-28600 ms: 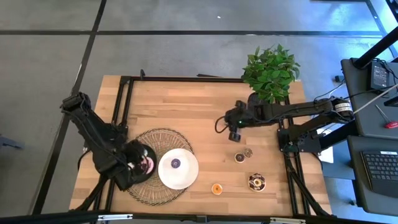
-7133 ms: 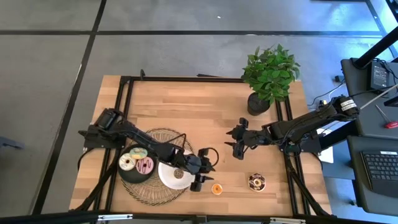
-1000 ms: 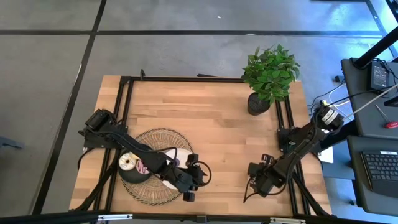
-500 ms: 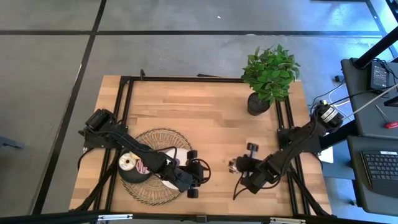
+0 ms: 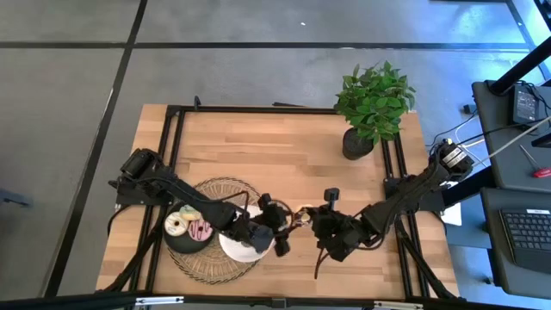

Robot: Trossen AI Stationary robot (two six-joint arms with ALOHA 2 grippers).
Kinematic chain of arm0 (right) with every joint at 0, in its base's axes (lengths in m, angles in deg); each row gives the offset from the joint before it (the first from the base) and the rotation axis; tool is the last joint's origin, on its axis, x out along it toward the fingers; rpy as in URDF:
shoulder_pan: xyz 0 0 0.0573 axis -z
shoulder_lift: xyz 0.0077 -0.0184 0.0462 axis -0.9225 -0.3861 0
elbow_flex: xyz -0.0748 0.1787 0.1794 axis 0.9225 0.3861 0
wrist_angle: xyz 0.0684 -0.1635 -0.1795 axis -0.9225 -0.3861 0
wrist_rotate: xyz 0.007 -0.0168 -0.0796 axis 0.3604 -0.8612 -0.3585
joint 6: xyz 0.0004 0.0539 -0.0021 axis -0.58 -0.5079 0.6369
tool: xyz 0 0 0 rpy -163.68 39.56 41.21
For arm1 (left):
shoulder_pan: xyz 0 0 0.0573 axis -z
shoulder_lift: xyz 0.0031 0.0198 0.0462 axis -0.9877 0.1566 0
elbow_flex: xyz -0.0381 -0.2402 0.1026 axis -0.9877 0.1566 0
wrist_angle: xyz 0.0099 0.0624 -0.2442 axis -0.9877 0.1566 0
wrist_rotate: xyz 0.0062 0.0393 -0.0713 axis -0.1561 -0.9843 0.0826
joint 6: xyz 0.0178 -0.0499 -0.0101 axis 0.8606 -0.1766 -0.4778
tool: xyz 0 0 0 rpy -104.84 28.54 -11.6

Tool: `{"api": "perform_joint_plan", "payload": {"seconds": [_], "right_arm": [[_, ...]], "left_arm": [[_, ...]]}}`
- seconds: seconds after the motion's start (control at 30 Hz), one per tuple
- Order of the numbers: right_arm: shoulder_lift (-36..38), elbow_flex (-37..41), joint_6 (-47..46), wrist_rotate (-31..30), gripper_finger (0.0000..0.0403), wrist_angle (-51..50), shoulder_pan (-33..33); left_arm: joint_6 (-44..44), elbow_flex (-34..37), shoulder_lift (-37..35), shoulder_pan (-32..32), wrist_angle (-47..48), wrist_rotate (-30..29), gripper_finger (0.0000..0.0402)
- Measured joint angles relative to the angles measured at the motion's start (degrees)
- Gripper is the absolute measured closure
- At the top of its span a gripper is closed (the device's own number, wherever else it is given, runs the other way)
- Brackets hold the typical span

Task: Pick & Place donuts
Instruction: Put the large black donut on the black plate

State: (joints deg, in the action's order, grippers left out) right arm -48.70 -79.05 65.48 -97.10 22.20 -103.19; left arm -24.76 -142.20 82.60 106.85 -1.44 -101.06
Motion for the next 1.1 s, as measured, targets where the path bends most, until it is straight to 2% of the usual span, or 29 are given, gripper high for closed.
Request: {"api": "perform_joint_plan", "payload": {"seconds": [0.1,0.33,0.53,0.73,0.93,1.1], "right_arm": [[0.0,0.0,1.9,0.0,0.0385,2.2,1.0],[0.0,0.0,4.5,0.0,0.0383,5.0,1.2],[0.0,0.0,4.3,0.3,0.0383,5.2,0.7],[0.0,0.0,2.8,3.8,0.0382,4.9,0.7],[0.0,0.0,3.0,2.1,0.0382,5.0,0.3],[0.0,0.0,3.0,1.9,0.0382,5.3,0.5]], "left_arm": [[-4.4,0.0,0.0,-1.2,0.0,0.4,0.0193],[-3.6,0.0,0.0,-3.1,2.0,1.7,0.019],[0.4,0.0,0.0,-4.4,2.6,3.8,0.019],[0.5,0.0,0.0,-4.6,4.3,3.9,0.019],[-1.0,-0.1,0.0,-4.7,7.2,3.9,0.019],[-1.0,-0.1,0.0,-4.7,6.6,5.2,0.021]]}}
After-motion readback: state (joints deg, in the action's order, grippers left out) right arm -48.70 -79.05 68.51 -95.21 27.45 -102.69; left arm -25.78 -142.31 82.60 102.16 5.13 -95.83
